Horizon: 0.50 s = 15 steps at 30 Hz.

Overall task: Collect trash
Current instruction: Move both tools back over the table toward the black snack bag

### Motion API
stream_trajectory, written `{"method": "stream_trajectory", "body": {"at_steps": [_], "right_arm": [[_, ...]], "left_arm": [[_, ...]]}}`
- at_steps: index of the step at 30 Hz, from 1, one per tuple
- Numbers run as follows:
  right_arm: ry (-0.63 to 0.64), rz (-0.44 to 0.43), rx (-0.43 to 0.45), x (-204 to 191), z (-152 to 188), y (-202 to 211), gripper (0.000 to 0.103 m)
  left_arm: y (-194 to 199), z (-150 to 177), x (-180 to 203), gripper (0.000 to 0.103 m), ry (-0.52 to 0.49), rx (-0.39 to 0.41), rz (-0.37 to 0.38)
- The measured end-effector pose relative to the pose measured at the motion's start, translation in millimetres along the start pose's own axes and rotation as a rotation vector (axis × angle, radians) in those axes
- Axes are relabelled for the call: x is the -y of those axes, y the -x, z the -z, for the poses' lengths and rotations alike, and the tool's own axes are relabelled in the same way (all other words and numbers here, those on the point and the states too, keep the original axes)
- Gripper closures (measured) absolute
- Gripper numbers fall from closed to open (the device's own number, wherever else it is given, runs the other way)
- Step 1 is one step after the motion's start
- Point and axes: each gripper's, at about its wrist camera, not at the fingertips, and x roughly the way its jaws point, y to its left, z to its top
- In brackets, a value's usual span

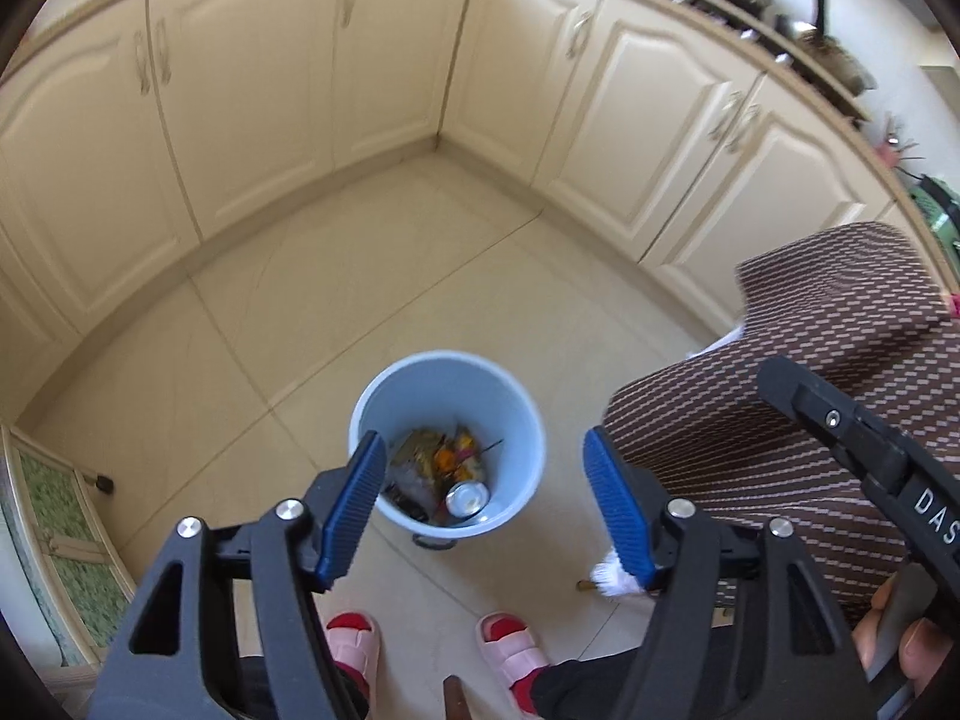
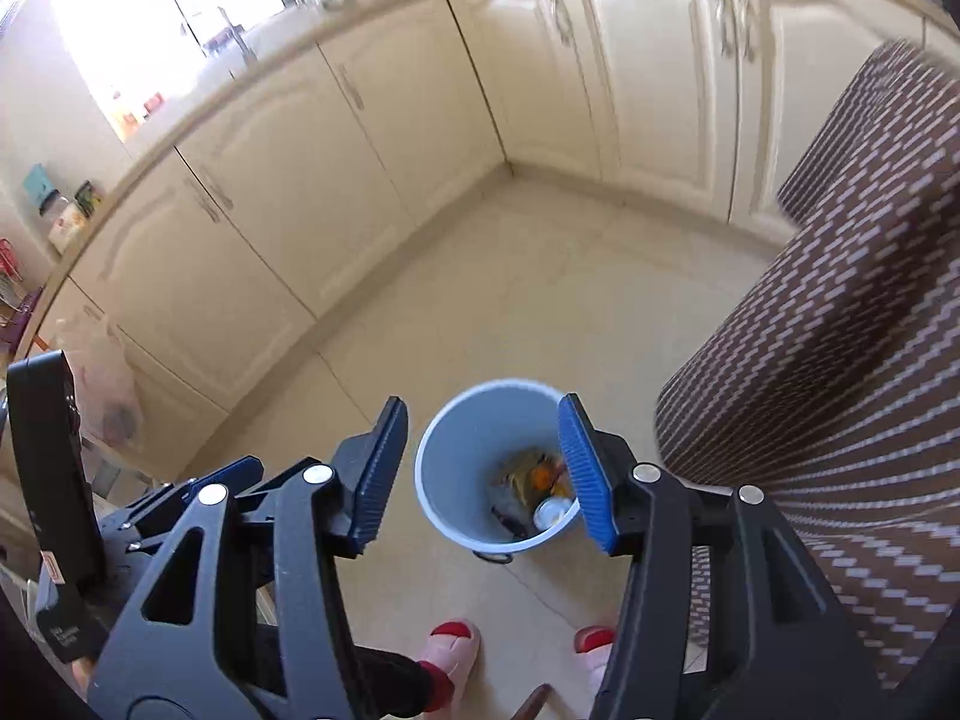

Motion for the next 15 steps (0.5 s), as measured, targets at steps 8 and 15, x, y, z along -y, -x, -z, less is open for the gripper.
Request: {"method": "stream_trajectory", "body": {"at_steps": [8, 15], "right_arm": [[0.048, 0.036, 0.157, 29, -19, 108, 0.049], [0.044, 0.135, 0.300, 78, -29, 207, 0.044]], "left_arm": [[80, -7, 72, 0.032, -0.116, 0.132, 0.037], [121, -8, 156, 0.029, -0.258, 0.185, 0.116]]}}
